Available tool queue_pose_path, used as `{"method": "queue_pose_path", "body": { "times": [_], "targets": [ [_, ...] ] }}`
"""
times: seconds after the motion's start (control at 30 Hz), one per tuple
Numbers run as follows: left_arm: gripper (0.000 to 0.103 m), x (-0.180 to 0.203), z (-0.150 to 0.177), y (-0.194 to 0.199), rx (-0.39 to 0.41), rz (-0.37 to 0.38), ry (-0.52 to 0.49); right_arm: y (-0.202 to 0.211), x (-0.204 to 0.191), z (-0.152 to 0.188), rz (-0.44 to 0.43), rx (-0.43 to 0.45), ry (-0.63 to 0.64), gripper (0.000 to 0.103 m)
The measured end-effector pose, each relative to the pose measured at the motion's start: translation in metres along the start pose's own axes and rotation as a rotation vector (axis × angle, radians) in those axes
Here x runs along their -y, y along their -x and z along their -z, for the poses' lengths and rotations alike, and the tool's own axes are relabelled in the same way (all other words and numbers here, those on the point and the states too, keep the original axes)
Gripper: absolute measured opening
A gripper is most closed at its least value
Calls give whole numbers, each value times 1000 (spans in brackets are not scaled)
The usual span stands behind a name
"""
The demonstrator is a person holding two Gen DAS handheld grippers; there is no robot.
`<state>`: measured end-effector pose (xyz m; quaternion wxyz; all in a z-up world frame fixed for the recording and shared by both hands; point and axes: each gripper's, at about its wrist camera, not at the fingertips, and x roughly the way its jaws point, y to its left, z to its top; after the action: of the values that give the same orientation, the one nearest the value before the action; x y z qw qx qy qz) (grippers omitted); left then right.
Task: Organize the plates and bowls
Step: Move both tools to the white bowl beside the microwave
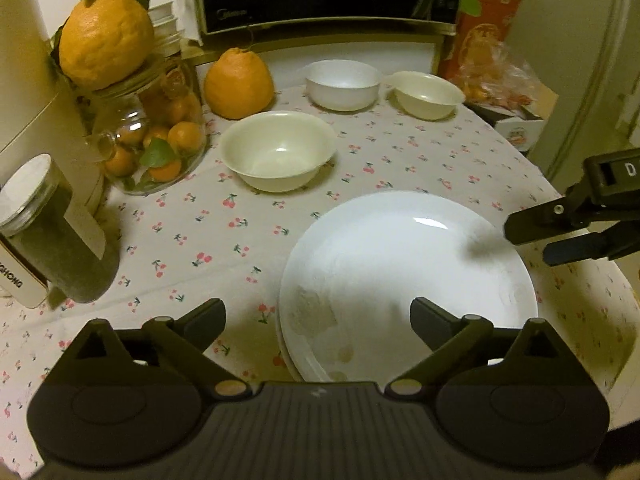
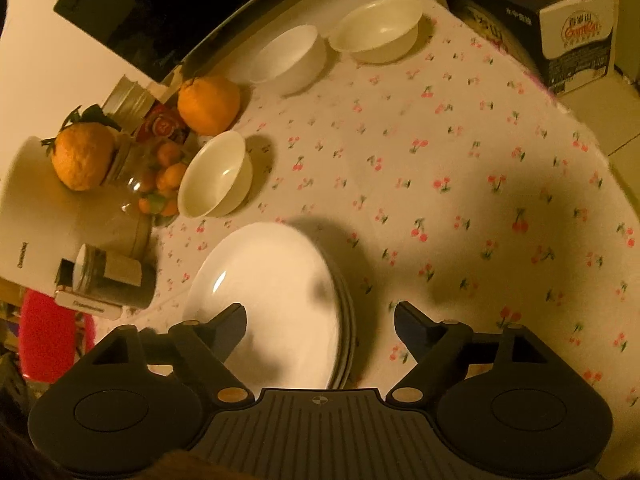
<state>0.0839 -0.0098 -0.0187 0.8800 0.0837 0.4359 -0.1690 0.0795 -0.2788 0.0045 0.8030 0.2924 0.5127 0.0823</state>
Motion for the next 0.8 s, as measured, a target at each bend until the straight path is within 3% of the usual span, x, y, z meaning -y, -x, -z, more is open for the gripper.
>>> {"method": "queue_pose_path", "body": {
  "times": [0.33,0.8],
  "targets": [
    [103,-3,-58,-8,-4,-16,101,4,-12,-57,47,108,137,90],
    [103,3,-129,-55,5,-30,146,-35,-11,-152,-27,155,197,90]
  ]
}}
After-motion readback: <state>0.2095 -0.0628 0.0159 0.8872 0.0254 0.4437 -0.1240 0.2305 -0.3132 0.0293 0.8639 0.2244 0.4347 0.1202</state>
